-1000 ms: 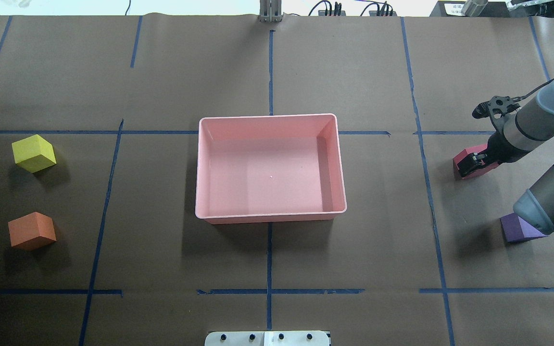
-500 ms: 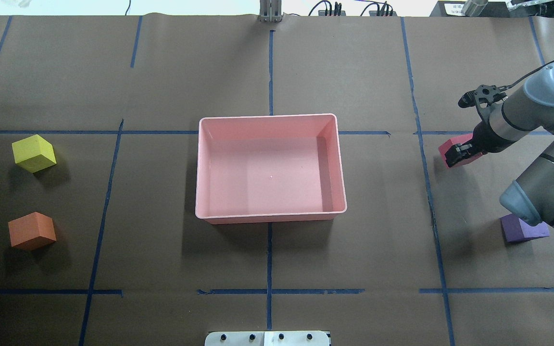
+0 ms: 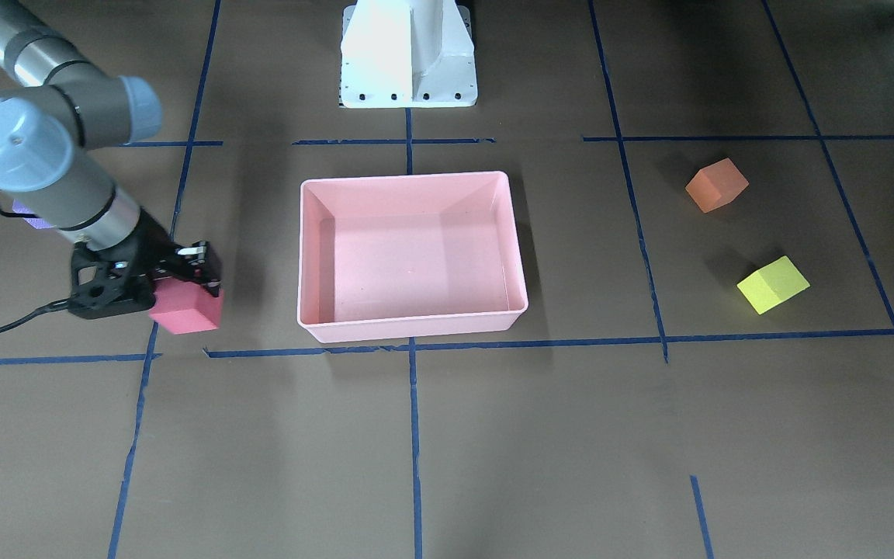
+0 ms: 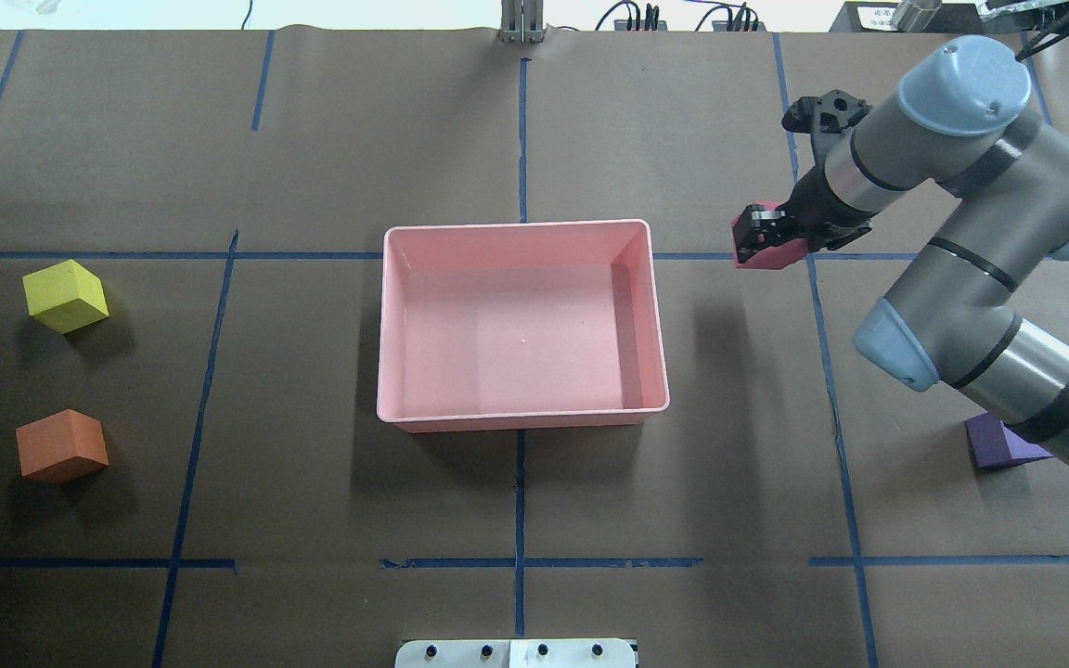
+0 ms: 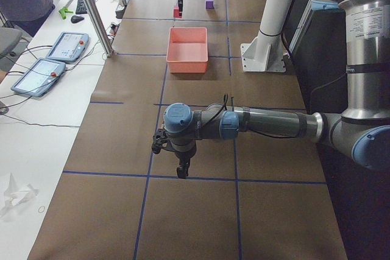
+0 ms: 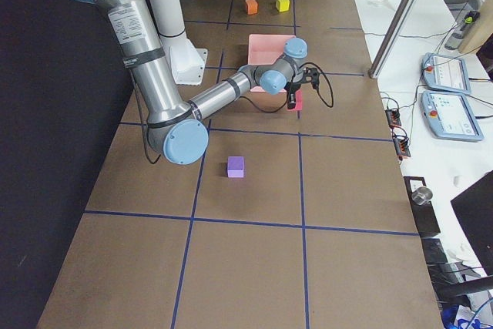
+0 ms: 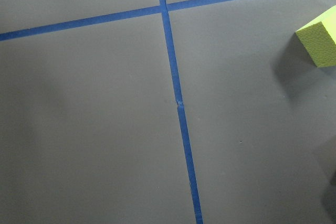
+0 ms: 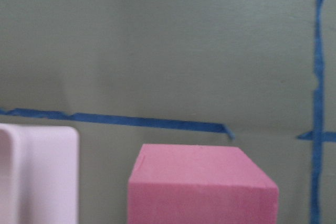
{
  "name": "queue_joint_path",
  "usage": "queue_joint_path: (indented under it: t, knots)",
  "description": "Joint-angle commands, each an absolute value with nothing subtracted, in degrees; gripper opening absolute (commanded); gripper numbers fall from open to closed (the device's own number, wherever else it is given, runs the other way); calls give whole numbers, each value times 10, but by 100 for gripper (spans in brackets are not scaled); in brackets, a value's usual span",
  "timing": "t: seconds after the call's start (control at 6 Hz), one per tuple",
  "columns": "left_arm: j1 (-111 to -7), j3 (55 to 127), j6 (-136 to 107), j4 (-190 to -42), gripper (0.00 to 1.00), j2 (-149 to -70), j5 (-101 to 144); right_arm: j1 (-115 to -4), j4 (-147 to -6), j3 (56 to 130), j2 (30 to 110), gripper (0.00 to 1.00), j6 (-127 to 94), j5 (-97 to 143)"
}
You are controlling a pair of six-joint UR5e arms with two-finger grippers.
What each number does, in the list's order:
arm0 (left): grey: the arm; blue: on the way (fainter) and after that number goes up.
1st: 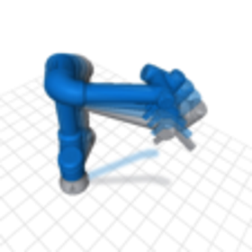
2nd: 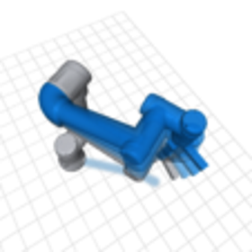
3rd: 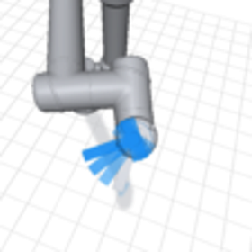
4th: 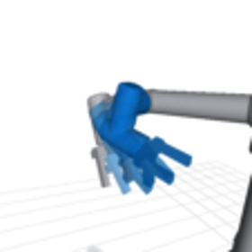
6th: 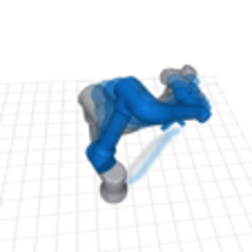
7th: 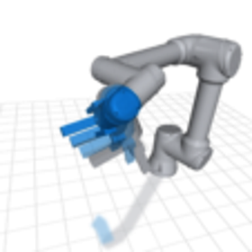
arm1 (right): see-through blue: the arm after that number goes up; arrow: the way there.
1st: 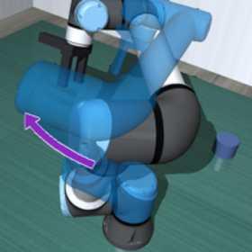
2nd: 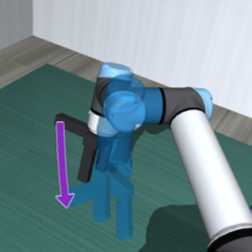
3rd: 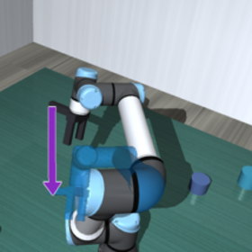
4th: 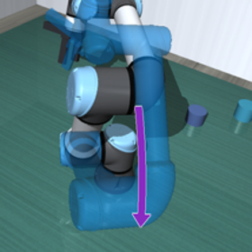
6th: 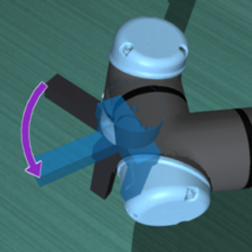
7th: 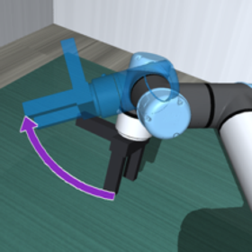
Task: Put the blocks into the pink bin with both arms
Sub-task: 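Carry the pink cube with the right gripper and release it in the bin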
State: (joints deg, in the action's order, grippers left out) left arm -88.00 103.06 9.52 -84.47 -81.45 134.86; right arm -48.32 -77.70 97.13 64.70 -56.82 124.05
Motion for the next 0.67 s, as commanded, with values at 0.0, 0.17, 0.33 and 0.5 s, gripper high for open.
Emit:
queue_joint_path:
  t: [0.0,0.17,0.33,0.5]
  knots:
    - [-879,1033,93,-850,100,-827,1353,-427,-865,1022,573,21,-692,1216]
    - [-876,1032,91,-873,100,-849,1352,-358,-901,1020,526,22,-759,1129]
    - [-876,1027,92,-907,100,-850,1350,-303,-923,1014,506,24,-785,1070]
    - [-875,1020,93,-939,100,-853,1353,-277,-925,1008,507,53,-797,1049]
